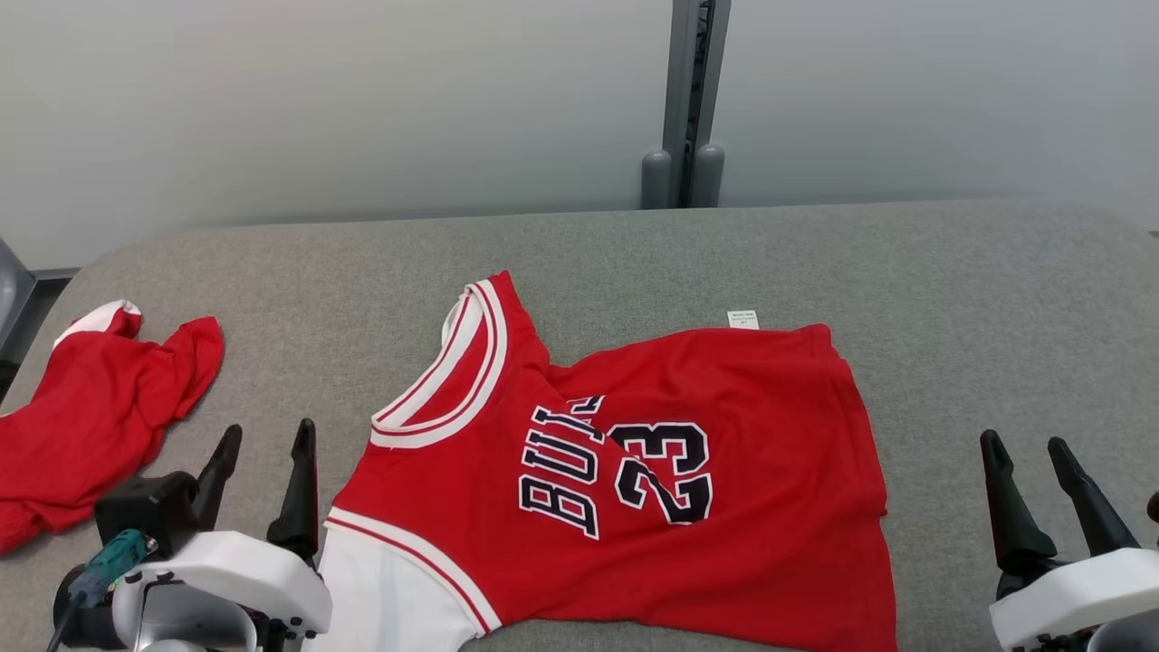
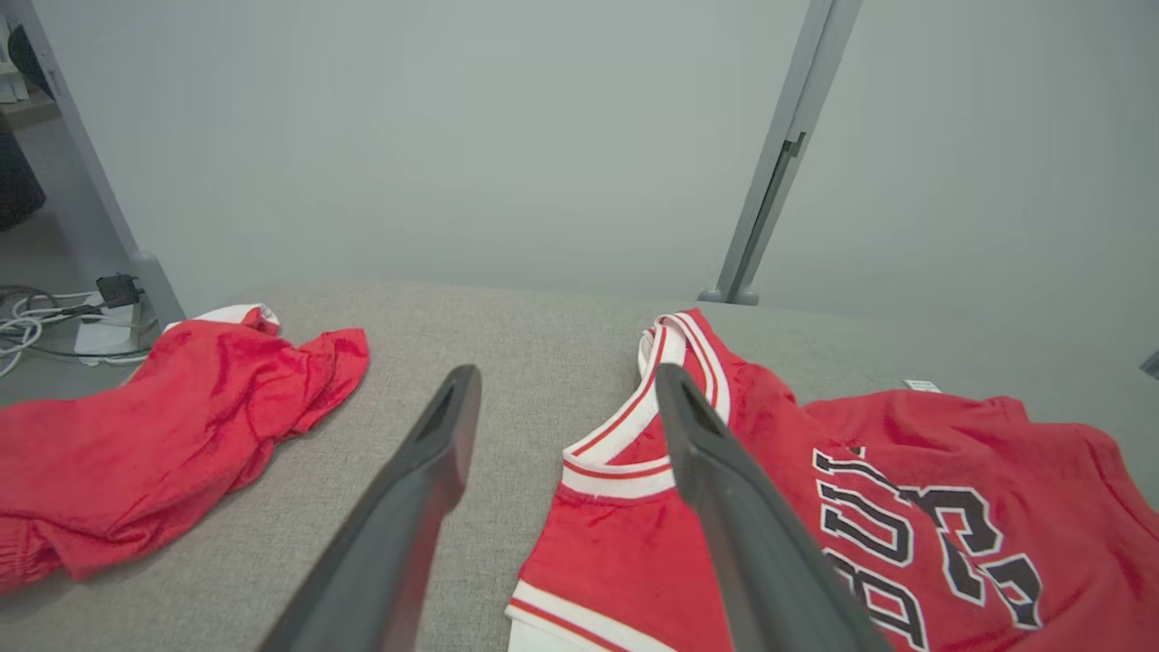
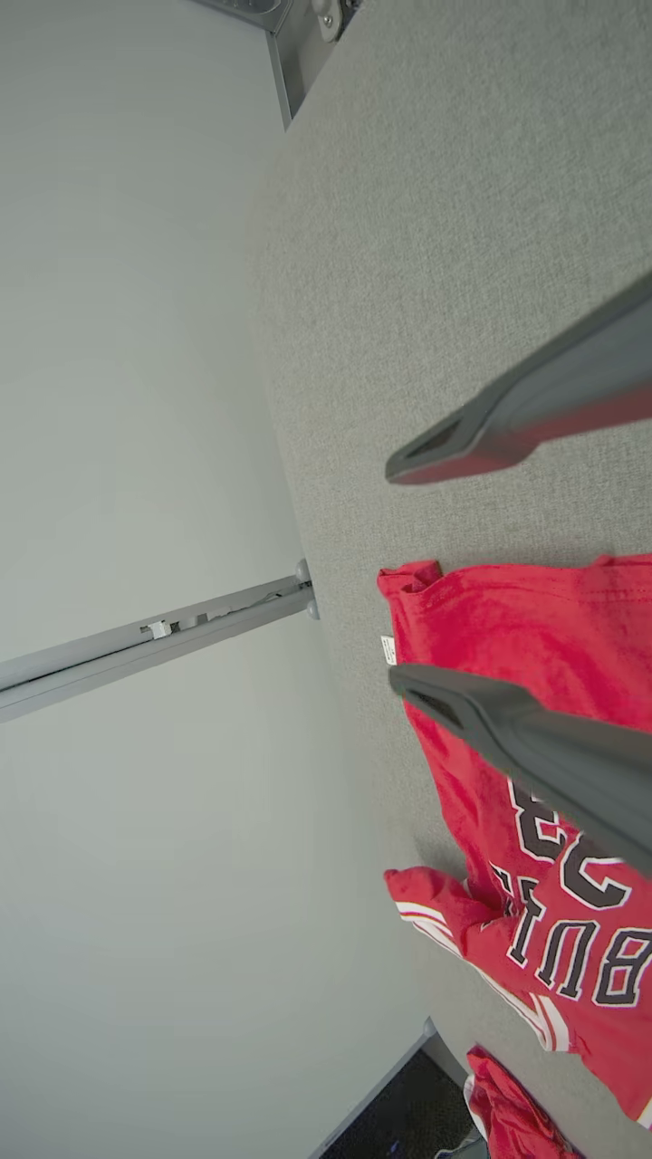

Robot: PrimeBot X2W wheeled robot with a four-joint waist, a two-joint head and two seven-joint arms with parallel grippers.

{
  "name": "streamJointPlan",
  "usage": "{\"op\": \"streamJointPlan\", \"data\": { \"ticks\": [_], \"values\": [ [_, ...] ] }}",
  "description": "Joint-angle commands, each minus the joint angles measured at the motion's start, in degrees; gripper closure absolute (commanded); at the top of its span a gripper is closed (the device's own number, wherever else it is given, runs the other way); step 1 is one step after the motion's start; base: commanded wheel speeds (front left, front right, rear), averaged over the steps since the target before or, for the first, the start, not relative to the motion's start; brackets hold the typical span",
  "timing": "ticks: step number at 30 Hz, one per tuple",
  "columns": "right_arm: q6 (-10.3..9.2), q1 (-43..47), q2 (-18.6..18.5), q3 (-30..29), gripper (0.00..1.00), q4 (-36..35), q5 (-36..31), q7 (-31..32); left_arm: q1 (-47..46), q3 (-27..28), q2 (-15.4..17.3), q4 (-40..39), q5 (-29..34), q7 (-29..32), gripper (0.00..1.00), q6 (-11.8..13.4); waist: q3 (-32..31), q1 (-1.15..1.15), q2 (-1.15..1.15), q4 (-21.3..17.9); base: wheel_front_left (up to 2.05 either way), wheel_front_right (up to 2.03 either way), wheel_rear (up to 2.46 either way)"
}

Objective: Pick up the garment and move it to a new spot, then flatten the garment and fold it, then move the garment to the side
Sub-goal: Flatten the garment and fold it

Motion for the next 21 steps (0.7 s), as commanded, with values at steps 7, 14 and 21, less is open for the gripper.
{"op": "streamJointPlan", "data": {
  "ticks": [7, 14, 21],
  "values": [
    [0.11, -1.0, 0.4, 0.4, 0.00, -2.8, -1.7, -3.3, -1.5, 0.9, -1.1, 0.5, 2.2, -8.0, 0.00, -1.3, -1.3, 0.00, 0.00, -1.7, 0.00, 0.00, 0.00],
    [0.11, 1.2, -0.6, 3.5, 0.00, -1.7, -2.9, -5.4, 0.1, 0.9, -1.3, 0.4, 4.6, -12.0, 0.00, -1.1, -1.4, 0.00, 0.00, -2.0, 0.00, 0.00, 0.00],
    [0.11, 2.0, -1.6, 4.1, 0.00, -0.2, -3.3, -8.6, 1.4, -0.2, -2.6, 1.1, 5.7, -13.1, 0.00, -1.5, -1.2, 0.00, 0.00, -1.5, 0.00, 0.00, 0.00]
  ]
}}
